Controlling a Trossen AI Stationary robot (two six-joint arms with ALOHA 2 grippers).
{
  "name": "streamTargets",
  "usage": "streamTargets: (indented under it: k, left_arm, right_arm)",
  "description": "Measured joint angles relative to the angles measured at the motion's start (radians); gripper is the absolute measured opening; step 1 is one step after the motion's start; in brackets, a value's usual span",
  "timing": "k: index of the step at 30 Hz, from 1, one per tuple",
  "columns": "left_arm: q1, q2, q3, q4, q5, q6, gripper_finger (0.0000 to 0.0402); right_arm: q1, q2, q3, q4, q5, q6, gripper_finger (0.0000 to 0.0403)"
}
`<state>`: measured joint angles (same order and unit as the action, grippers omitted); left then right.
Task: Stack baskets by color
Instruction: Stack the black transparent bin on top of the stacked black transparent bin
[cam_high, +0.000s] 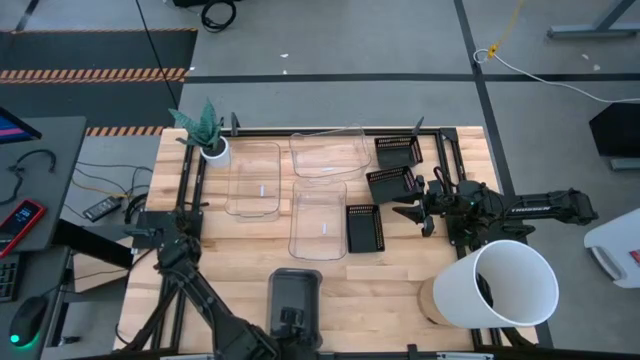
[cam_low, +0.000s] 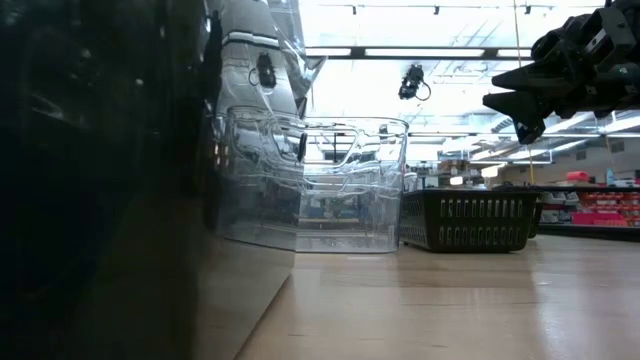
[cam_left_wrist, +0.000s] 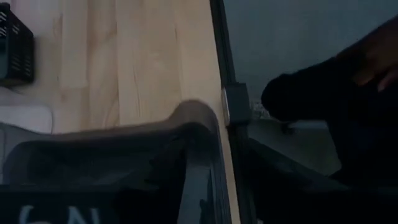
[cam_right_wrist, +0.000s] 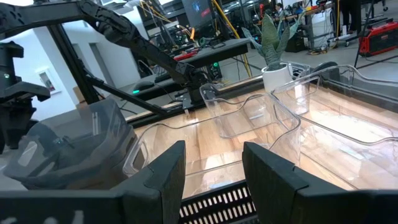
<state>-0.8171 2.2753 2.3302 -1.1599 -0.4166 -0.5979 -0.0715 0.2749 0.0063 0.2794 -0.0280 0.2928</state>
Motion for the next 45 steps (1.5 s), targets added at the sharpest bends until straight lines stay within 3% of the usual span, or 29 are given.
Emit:
streamTargets:
  k: [16,35,45]
  left_arm:
    - [0.044,0.02,-0.01,0.164,0.068,0.008,0.0188]
    - [0.041,0.049,-0.015,0.071,0.085,0.031,0.0187]
    - [0.04,0.051,-0.014,0.033,0.087,0.026,0.0161]
  right_arm:
    - [0.0,0.0,0.0,0.0,0.0,0.0,0.0165]
    - [0.0,0.0,0.0,0.02,0.0,0.0,0.0165]
    - [0.0,0.0,0.0,0.027,0.0,0.0,0.0165]
